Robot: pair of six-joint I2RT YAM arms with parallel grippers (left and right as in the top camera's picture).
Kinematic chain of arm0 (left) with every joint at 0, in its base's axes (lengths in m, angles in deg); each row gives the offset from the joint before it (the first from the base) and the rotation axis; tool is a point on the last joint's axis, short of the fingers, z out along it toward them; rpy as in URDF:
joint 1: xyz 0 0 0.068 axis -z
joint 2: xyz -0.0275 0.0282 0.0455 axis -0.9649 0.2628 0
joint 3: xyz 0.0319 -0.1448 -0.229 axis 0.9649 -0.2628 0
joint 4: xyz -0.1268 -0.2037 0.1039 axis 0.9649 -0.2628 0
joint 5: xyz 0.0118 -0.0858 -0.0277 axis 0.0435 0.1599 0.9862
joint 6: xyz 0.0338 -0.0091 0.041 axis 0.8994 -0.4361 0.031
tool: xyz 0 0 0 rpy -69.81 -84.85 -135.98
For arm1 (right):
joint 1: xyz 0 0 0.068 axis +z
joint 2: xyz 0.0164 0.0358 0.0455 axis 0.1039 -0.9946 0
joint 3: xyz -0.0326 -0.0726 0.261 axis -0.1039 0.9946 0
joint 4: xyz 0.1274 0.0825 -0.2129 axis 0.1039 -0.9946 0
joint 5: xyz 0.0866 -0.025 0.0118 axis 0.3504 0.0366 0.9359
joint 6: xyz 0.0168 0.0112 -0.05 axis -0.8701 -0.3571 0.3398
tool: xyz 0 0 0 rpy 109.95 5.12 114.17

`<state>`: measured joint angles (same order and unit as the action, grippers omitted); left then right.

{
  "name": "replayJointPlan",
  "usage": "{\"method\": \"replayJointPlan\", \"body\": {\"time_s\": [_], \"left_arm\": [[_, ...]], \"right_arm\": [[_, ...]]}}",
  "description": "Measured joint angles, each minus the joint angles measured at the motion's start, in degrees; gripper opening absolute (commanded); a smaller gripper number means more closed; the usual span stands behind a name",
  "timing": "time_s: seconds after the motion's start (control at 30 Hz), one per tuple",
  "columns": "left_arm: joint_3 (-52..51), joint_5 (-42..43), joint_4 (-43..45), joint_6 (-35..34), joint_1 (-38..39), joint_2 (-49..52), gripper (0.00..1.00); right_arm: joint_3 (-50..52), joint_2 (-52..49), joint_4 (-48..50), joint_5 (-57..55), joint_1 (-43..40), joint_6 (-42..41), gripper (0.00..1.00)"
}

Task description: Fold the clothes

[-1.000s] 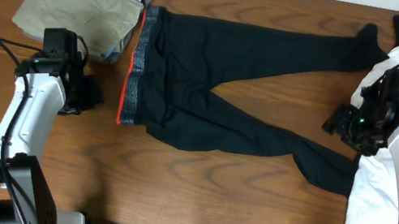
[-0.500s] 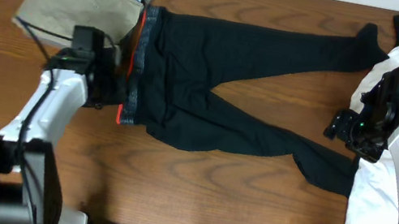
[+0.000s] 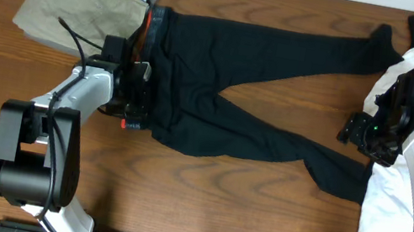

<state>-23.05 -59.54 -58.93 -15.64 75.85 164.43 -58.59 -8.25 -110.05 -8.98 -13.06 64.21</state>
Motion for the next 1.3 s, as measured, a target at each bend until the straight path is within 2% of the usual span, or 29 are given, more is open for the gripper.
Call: {"method": "replayJointPlan", "body": {"time_s": [0.13,0.37,0.53,0.8,1.07,1.13,1.2,1.3], "left_arm": [[0.48,-3.26,-0.46,-0.44,0.37,0.13,0.06],[1.22,-16.17,-0.7,-2.62,0.48,0.13,0.06],[1.22,-21.29,-0.74,-3.04,-0.46,0.22,0.06],[1.22,-24.02,-0.72,-3.06,-4.07,0.37,0.06],[1.22,-24.61,-0.68,-3.06,-6.12,0.44,0.06],[1.22,-24.61,-0.68,-3.08,-6.12,0.44,0.06],[1.22,-24.61,-0.66,-3.08,-6.12,0.44,0.06],[1.22,-24.61,-0.66,-3.45,-6.12,0.44,0.06]], "right_arm": [[0.0,0.0,0.02,0.02,0.0,0.0,0.7],[0.0,0.0,0.02,0.02,0.0,-0.02,0.7],[0.0,0.0,-0.83,0.02,0.0,-0.04,0.72],[2.08,0.0,-2.05,-0.68,0.0,-0.61,0.73],[8.98,0.0,0.44,-4.09,0.0,-4.96,0.65],[10.1,0.0,0.66,-4.55,0.0,-6.21,0.66],[10.69,0.0,0.68,-5.16,0.0,-7.93,0.73],[10.86,0.0,0.09,-6.27,0.0,-10.99,0.73]]}}
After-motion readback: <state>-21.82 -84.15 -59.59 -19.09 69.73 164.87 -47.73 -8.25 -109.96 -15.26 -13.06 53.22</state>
